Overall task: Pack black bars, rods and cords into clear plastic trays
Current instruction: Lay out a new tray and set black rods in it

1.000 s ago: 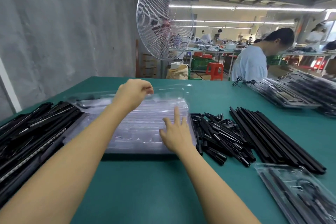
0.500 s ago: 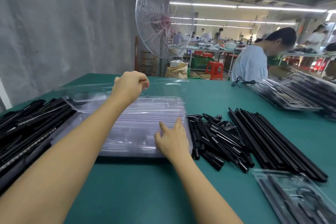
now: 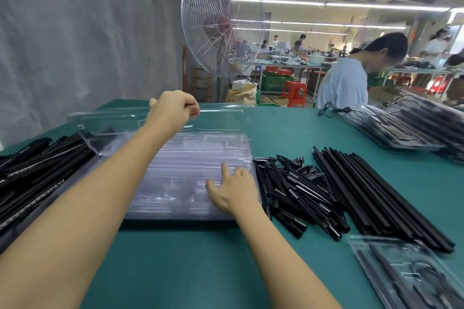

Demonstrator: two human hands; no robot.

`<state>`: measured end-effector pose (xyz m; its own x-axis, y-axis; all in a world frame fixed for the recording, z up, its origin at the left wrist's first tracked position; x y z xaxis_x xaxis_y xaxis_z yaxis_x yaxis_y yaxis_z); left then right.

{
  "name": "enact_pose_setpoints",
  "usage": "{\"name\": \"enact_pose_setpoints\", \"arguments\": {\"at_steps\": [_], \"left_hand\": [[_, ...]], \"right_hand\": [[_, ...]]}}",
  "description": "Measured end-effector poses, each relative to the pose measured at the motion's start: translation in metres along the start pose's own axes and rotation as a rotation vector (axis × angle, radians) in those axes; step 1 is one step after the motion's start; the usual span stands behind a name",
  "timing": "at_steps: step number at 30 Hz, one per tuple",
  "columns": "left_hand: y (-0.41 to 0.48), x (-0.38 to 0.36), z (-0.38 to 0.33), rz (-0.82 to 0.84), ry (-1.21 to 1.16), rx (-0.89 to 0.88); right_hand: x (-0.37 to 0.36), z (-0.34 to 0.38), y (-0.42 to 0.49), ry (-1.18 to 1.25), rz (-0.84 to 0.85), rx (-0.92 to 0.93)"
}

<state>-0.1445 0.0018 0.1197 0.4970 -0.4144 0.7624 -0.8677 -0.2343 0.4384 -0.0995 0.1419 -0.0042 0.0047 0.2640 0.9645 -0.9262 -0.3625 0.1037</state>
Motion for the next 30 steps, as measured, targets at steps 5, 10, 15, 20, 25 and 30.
{"name": "enact_pose_setpoints", "arguments": {"at_steps": [5, 10, 15, 20, 25, 30], "left_hand": [[0.03, 0.061, 0.015, -0.148, -0.2, -0.004], [0.038, 0.094, 0.044, -0.065, -0.188, -0.085], [0.024, 0.082, 0.042, -0.111, -0.245, -0.126], [-0.017, 0.06, 0.032, -0.008, -0.125, -0.289], [-0.025, 0.048, 0.041, 0.028, -0.067, -0.321], [-0.013, 0.063, 0.047, -0.114, -0.217, -0.284]], "right_hand": [[0.002, -0.001, 0.004, 0.022, 0.061, -0.031], [0.006, 0.001, 0.008, -0.047, 0.135, -0.028], [0.009, -0.003, 0.014, -0.016, 0.11, -0.04], [0.016, -0.008, 0.038, -0.099, 0.061, -0.098], [0.02, 0.004, 0.067, -0.318, -0.049, -0.045], [0.013, -0.002, 0.081, -0.132, -0.04, -0.019]]}}
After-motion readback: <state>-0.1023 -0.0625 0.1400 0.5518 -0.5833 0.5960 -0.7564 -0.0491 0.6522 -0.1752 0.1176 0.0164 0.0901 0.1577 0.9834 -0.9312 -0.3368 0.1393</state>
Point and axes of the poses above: each hand's wrist, its own y-axis towards the middle knuckle, its own x-axis out of the back of the hand, z = x × y, the point moved 1 cm from there along y, towards the middle knuckle, and after that the axes turned 14 degrees about x, right-handed, at the moved point
